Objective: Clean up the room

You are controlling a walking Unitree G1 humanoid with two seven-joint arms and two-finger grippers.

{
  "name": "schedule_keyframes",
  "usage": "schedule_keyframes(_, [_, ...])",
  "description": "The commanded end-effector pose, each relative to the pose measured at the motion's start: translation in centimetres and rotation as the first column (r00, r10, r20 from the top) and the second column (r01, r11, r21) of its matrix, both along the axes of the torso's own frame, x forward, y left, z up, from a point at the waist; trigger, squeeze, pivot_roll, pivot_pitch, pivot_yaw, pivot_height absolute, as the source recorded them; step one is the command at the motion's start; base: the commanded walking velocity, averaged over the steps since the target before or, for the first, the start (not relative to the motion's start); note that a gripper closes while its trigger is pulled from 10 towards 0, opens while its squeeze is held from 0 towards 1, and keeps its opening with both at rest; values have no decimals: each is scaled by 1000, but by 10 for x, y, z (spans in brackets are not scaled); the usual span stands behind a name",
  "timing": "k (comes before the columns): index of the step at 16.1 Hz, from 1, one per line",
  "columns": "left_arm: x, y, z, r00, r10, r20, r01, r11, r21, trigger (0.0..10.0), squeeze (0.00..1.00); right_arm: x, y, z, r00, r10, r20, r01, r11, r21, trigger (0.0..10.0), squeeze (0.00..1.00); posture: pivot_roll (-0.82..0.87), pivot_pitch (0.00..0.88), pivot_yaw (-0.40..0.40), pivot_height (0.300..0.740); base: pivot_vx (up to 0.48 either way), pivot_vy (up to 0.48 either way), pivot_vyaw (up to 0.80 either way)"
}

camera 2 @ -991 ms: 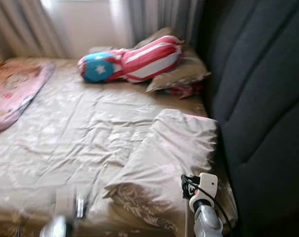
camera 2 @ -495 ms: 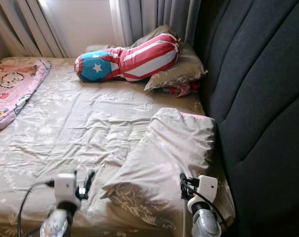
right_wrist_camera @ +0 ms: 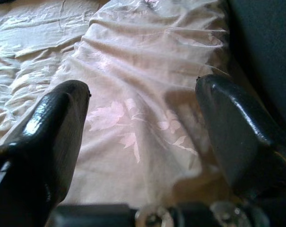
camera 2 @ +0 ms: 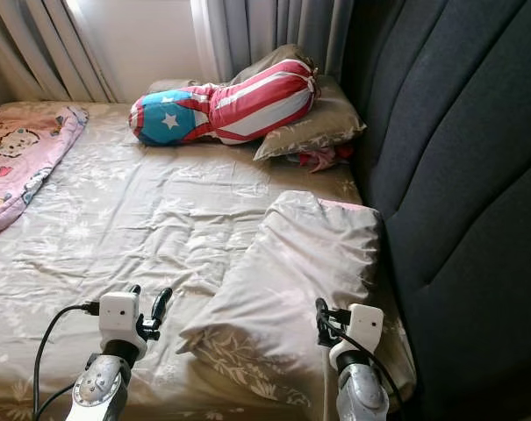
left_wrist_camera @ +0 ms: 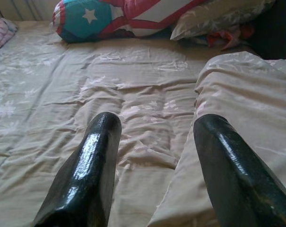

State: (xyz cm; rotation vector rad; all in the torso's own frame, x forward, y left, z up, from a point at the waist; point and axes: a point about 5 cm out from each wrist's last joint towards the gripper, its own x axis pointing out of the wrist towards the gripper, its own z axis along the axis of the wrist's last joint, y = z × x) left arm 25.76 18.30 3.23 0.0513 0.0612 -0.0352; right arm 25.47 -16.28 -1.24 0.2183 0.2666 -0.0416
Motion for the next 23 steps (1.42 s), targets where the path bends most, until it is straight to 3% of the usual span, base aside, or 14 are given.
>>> schedule_keyframes(1, [-2,0,-1,1000,-1,-11,0,1000,-8,10000,0,5,5,6,999,46,29,-45,999,-22,10000,0,-8,0,-44,740,0,0,0])
schedule_keyframes(7, [-3,-2,2,1000,-6,-16,6,1000,2,10000,0,5,0,6,999,36,20,-35,998,-59,10000,0,-11,0,-47,740,0,0,0])
schedule_keyframes(9, [-3,-4,2,1000,-9,-13,9,1000,3,10000,0,5,1,2,998,50,-28,-52,995,-91,10000,0,-12,0,-47,740,0,0,0])
schedule_keyframes(13, [-2,-3,3,1000,-12,-12,12,1000,11,10000,0,3,3,-1,996,70,-47,-74,993,-94,10000,0,-9,0,-45,690,0,0,0])
schedule_keyframes(23, [-1,-1,1,999,-18,-30,18,1000,16,10000,0,2,6,-4,995,75,-69,-81,992,-94,10000,0,-8,0,-45,690,0,0,0])
